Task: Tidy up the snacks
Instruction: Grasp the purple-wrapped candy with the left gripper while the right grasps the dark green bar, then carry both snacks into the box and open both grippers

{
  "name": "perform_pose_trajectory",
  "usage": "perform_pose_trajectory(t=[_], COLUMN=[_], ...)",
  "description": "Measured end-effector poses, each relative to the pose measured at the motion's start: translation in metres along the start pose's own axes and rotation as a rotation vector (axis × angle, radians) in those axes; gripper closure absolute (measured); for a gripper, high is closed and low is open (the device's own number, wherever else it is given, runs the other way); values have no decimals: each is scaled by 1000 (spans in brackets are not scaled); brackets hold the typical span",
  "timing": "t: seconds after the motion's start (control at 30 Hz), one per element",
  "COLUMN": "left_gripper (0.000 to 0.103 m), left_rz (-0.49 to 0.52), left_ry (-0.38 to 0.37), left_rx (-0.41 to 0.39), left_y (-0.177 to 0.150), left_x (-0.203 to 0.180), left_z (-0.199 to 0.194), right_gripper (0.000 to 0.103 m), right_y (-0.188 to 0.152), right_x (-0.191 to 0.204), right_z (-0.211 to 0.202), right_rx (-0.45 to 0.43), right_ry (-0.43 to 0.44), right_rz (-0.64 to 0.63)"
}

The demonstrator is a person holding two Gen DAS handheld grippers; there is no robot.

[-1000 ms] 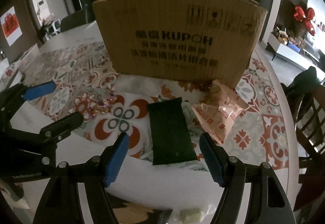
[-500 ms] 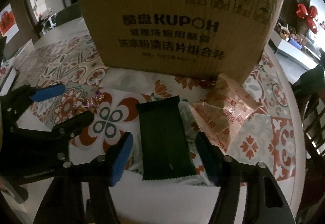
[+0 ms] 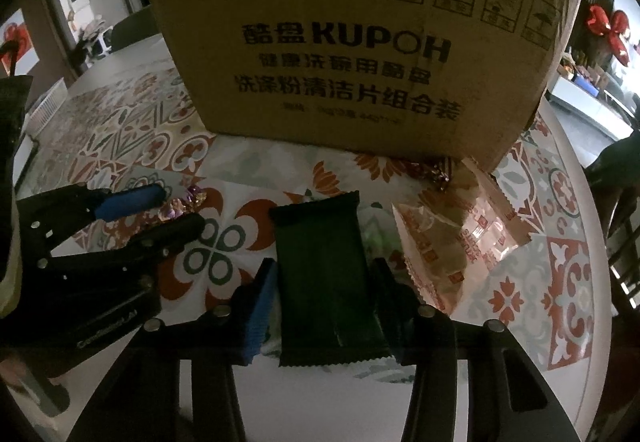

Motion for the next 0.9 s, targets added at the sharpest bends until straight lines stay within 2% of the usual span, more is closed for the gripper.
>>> perform_pose_trajectory(t=[0.17,0.27,0.53,0.9], left_gripper=[72,80,80,80], left_rz=[-11,-6,-10,-25], left_ry=[-1,-7,-3,22], left_rx=[-2,-5,-16,-106], left_y=[0,-1,-4,-3], left_x=[1,-1,-6,-5], left_z=[1,1,-4,-46], right_gripper=[54,54,56,56], right_y=[1,2,0,3], right_x=[2,2,1,1], right_z=[1,2,2,-29], right_rx=[-5,-2,-18,-94], right_ry=[-4,0,-8,31], right_rz=[-9,-4,6,29])
Point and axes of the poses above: each gripper's, at about its wrist camera, not at the fingertips, and z roughly the way its jaws point, x to its left, y to its top, the point moved 2 cm from there along z, roughly the way its jaws point, and after that the axes turned 3 degrees about y, right-handed, at the moved point
